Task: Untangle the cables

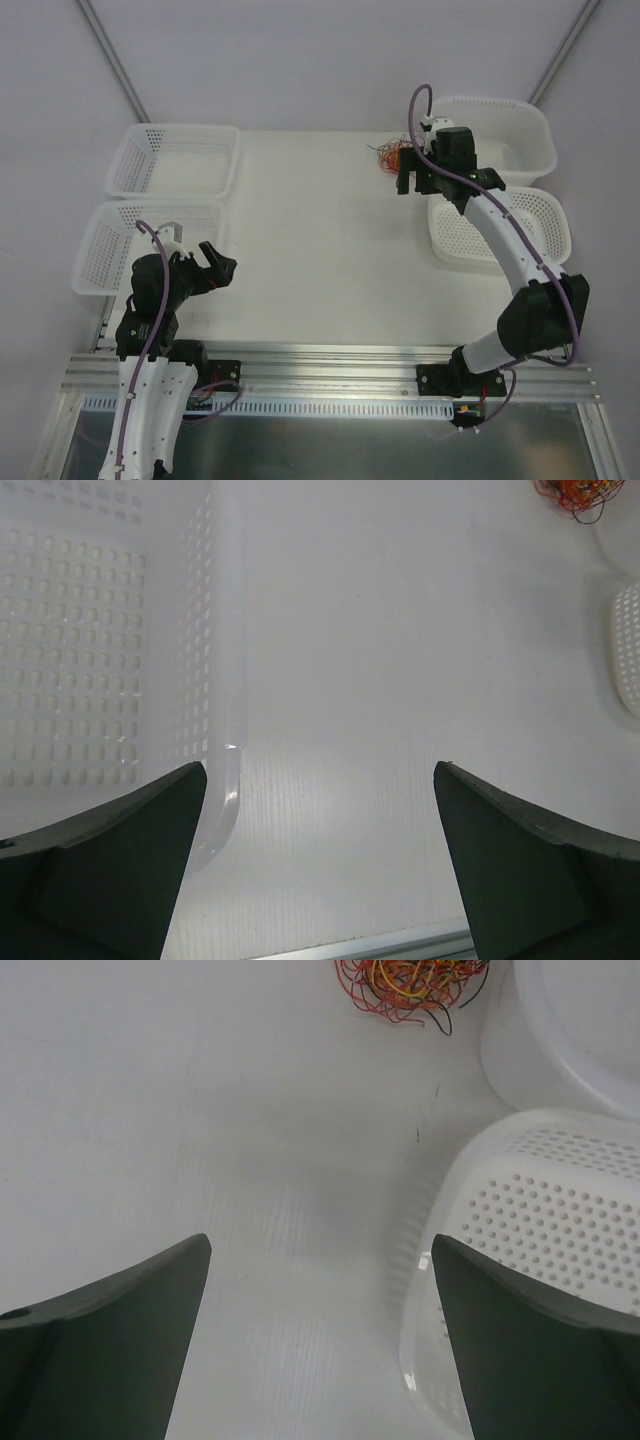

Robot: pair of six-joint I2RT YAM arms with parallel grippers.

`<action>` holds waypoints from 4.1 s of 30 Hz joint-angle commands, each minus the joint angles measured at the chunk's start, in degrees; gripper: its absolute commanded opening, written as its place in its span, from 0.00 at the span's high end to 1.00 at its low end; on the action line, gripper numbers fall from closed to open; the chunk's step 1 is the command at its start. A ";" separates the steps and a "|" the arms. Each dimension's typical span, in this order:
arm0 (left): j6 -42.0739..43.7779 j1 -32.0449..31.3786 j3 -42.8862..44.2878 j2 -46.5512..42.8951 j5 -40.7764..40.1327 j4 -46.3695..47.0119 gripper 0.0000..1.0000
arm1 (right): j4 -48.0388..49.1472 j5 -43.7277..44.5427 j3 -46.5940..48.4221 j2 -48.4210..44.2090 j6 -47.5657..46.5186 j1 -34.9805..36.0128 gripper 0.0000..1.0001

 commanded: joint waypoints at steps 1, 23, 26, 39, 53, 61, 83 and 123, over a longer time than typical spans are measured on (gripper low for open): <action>2.71 0.24 0.40 -1.37 1.60 6.36 0.01 | 14.82 2.10 6.25 9.57 -3.18 1.06 0.01; 3.06 0.24 0.13 -0.22 1.69 6.62 0.01 | 8.79 9.50 48.82 58.04 -6.02 -1.40 0.15; 3.06 0.24 0.05 -0.31 1.86 6.53 0.01 | 6.76 7.21 48.56 57.78 -4.07 -1.93 0.27; 2.27 0.24 -1.18 -4.26 3.09 6.53 0.01 | 7.19 -7.02 22.94 42.17 0.77 4.21 0.99; -1.50 0.06 -2.59 -7.70 10.55 6.62 0.01 | 9.14 -8.80 -17.71 6.99 3.41 29.08 0.99; -6.78 -0.12 -3.21 -5.42 21.10 6.45 0.01 | 6.24 -2.56 -28.61 -8.03 5.69 34.02 0.60; -22.33 -39.19 17.79 33.41 -14.97 8.03 0.02 | 11.86 14.58 -41.35 -30.63 29.07 33.67 0.00; -26.74 -50.13 33.80 70.71 -26.44 4.69 1.00 | 34.97 6.68 -46.19 -10.52 38.39 32.52 0.04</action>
